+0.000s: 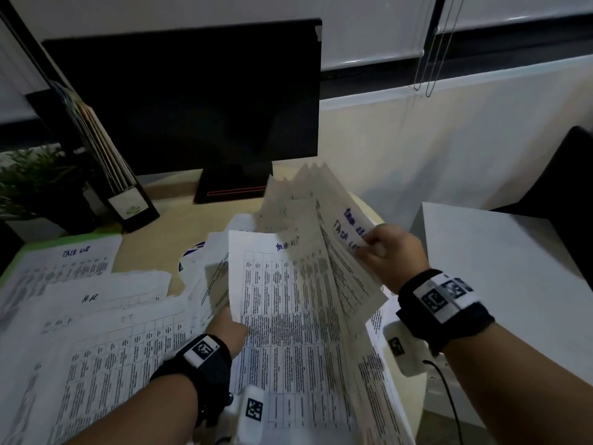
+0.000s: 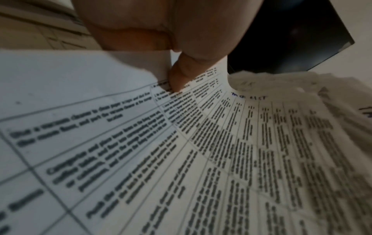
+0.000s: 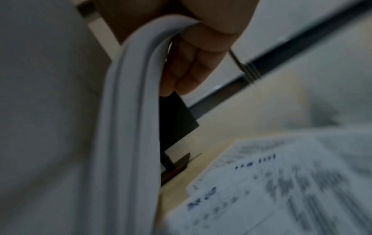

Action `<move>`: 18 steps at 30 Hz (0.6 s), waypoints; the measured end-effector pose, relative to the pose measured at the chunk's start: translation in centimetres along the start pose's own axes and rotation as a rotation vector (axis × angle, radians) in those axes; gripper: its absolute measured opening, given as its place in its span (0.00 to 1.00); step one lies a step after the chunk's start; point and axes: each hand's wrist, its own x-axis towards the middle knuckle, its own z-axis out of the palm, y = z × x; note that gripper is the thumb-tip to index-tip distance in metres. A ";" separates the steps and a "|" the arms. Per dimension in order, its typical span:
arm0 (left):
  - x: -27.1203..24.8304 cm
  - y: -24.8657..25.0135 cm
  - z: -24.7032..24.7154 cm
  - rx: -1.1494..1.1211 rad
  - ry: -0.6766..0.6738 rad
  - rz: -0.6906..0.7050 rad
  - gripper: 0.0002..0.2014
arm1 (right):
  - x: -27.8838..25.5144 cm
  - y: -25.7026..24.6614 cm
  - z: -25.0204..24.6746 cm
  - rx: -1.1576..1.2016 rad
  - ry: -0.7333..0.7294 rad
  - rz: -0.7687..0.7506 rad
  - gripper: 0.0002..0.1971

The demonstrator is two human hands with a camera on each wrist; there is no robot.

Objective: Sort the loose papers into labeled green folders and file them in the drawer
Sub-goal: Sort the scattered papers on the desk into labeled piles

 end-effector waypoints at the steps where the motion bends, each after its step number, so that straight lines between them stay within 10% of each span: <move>1: 0.1 -0.1 0.0 -0.001 0.002 -0.005 0.13 | 0.3 -0.1 -0.3 0.119 0.013 0.091 0.08; 6: 1.2 -0.9 0.2 0.036 -0.011 -0.035 0.17 | 1.5 3.3 0.3 0.131 -0.181 0.512 0.31; 9: 1.8 -0.2 0.1 0.041 -0.006 -0.006 0.15 | 0.2 5.1 1.8 0.058 -0.409 0.627 0.23; 18: 3.0 2.1 1.9 -0.326 -0.035 -0.017 0.12 | -1.4 4.0 2.3 -0.176 -0.306 0.467 0.13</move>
